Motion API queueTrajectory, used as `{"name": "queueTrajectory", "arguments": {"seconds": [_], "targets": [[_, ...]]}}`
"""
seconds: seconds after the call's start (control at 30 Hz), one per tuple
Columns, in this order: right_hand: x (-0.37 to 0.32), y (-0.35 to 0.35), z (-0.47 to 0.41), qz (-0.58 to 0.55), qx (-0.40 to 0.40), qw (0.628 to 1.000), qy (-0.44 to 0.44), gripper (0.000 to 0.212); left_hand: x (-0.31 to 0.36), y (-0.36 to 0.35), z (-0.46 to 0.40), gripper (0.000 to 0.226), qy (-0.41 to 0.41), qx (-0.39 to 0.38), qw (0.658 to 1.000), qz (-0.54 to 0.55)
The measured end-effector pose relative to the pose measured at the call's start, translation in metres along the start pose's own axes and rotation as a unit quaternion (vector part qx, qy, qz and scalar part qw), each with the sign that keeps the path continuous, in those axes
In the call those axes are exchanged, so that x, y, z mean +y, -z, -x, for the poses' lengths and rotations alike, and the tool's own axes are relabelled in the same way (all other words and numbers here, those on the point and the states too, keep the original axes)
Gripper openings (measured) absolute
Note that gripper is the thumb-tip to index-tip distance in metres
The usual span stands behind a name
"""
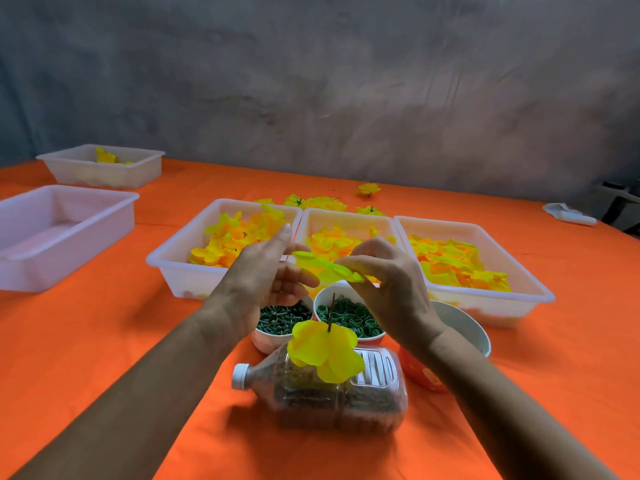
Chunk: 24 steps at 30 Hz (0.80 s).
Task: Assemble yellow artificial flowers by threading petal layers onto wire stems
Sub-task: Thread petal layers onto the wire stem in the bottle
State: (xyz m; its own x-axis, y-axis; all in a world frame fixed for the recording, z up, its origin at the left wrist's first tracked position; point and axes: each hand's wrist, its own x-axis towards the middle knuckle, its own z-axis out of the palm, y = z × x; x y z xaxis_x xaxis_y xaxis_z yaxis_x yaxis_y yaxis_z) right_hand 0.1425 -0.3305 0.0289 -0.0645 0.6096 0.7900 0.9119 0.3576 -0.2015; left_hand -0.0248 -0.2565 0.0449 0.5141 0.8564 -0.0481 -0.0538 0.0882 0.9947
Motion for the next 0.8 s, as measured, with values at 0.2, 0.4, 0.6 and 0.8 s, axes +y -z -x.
{"name": "queueTrajectory", "arguments": {"seconds": [0.2,0.4,0.6,0.8], "targets": [[-0.004,-0.001,0.005,0.057,0.037,0.997,0.033,0.020,-0.002,-0.005,0.003,0.013,0.038,-0.046,0.998,0.020],[-0.009,-0.002,0.010,-0.120,0.027,0.977,-0.176,0.065,-0.004,-0.008,0.007,0.032,0.019,-0.058,0.995,0.083],[-0.011,0.012,0.009,-0.448,0.052,0.762,-0.464,0.030,-0.004,-0.012,0.008,0.036,-0.031,-0.041,0.994,0.099],[-0.019,0.017,0.004,-0.522,-0.041,0.709,-0.473,0.052,-0.005,-0.013,0.012,0.038,-0.066,-0.044,0.995,0.068]]}}
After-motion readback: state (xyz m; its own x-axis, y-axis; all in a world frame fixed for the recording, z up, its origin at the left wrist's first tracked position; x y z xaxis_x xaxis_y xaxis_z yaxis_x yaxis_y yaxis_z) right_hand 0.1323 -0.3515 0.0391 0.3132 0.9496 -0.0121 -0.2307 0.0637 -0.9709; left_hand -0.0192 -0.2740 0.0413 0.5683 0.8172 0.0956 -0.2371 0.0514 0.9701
